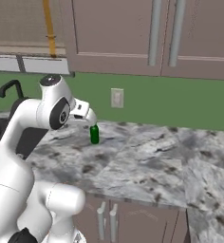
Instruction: Move the drinks to the dining counter.
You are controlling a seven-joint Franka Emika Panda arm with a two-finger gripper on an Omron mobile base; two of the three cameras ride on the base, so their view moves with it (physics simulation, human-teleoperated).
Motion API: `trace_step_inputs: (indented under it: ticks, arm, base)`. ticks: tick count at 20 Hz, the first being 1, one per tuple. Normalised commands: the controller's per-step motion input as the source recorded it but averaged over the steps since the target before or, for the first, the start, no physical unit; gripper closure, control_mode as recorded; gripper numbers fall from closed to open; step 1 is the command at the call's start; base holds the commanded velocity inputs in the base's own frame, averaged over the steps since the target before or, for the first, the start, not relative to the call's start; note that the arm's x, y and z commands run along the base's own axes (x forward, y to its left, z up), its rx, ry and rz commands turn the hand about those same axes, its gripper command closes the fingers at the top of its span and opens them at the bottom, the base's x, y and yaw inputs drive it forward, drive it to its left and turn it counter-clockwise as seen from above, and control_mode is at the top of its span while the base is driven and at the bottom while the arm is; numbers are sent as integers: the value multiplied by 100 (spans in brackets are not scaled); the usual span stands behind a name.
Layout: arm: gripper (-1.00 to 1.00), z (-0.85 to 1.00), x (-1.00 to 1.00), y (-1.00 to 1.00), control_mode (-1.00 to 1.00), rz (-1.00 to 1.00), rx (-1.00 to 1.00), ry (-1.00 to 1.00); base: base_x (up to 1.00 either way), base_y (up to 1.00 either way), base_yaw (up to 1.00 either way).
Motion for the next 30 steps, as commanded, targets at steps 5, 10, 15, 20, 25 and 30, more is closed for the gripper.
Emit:
trace_step_inputs:
  ticks: [5,10,15,20,25,30]
  arm:
    - [-100,0,0,0,100,0,0,0]
    - [-100,0,0,0,100,0,0,0]
    - [-100,-22,16,17,-100,1,0,2]
    - [-100,-18,31,10,-100,3,1,2]
    - [-100,-19,42,0,-100,5,3,0]
    - [-100,-27,40,0,-100,5,2,0]
  base:
    - [37,-4,0]
    - [45,1,0]
    - [14,3,0]
    - [0,0,0]
    - [0,0,0]
    - [0,0,0]
